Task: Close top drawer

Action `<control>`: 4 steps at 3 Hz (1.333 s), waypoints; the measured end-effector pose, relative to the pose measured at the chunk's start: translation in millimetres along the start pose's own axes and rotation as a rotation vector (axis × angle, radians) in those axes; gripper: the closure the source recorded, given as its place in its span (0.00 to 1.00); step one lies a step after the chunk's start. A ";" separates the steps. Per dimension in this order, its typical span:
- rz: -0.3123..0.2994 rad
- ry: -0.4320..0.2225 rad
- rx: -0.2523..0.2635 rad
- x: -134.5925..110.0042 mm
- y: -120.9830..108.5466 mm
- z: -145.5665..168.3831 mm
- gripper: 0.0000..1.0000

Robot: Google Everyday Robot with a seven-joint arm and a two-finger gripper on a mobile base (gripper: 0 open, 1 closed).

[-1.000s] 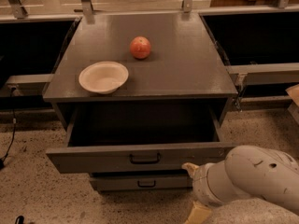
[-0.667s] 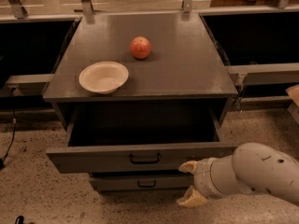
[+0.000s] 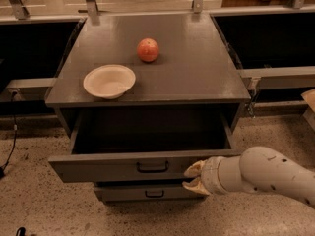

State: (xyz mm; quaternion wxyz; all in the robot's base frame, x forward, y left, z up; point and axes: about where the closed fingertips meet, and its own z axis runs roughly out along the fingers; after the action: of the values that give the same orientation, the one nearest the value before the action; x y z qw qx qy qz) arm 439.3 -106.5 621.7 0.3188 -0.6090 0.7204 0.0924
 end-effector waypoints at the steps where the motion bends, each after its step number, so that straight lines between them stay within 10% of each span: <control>1: 0.032 -0.006 0.046 4.8 -15.2 16.2 0.37; 3: 0.049 -0.046 0.070 3.1 -33.9 32.9 0.00; 4: 0.048 -0.046 0.069 2.6 -34.1 33.2 0.00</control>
Offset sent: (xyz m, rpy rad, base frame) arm 0.0517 0.0029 -0.0255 0.0709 -0.0480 -0.0958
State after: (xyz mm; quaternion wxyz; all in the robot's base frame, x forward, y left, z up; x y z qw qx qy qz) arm 482.5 -99.5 603.0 0.3538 -0.5779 0.7300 0.0894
